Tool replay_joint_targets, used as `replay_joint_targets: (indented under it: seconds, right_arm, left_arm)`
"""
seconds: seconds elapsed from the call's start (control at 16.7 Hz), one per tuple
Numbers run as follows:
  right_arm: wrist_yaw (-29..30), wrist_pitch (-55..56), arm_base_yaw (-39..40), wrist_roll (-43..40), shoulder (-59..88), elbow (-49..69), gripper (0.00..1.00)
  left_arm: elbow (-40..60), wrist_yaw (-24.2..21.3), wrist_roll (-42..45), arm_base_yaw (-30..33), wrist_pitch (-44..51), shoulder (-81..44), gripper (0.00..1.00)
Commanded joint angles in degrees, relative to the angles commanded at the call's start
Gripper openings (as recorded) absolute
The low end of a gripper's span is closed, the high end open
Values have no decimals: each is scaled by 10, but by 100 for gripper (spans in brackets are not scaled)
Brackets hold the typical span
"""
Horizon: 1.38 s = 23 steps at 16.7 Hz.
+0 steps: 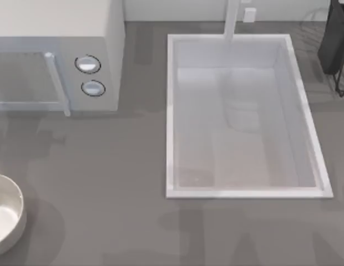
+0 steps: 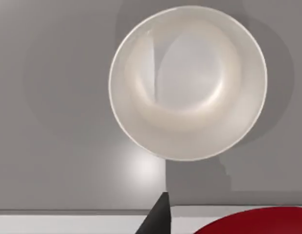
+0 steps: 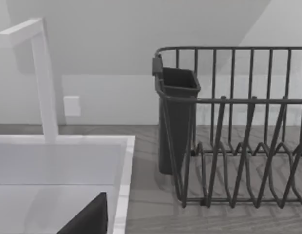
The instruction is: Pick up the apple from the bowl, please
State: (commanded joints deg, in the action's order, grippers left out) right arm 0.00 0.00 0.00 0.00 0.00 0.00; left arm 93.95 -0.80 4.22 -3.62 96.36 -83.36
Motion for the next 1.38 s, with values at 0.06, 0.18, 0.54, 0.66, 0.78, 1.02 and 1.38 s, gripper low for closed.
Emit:
replay_joint_targets:
  seconds: [0.06,0.18,0.54,0.66,0.78,1.02,1.38]
  right_arm:
    - [0,0,0,0,0,0,100]
    - [0,0,0,0,0,0,100]
    - [0,0,0,0,0,0,100]
    - [0,0,0,0,0,0,100]
    - [0,0,0,0,0,0,100]
    - [0,0,0,0,0,0,100]
    - [0,0,0,0,0,0,100]
  left_arm:
    - [-1,0,-12,13,-4,-7,0]
    - [-9,1,-56,56,-21,-25,0]
    - [-60,5,-290,296,-115,-93,0]
    - [-79,6,-357,363,-148,-111,0]
    - [-95,7,-399,405,-175,-122,0]
    - [-105,8,-417,424,-189,-126,0]
    - [-142,8,-415,421,-229,-132,0]
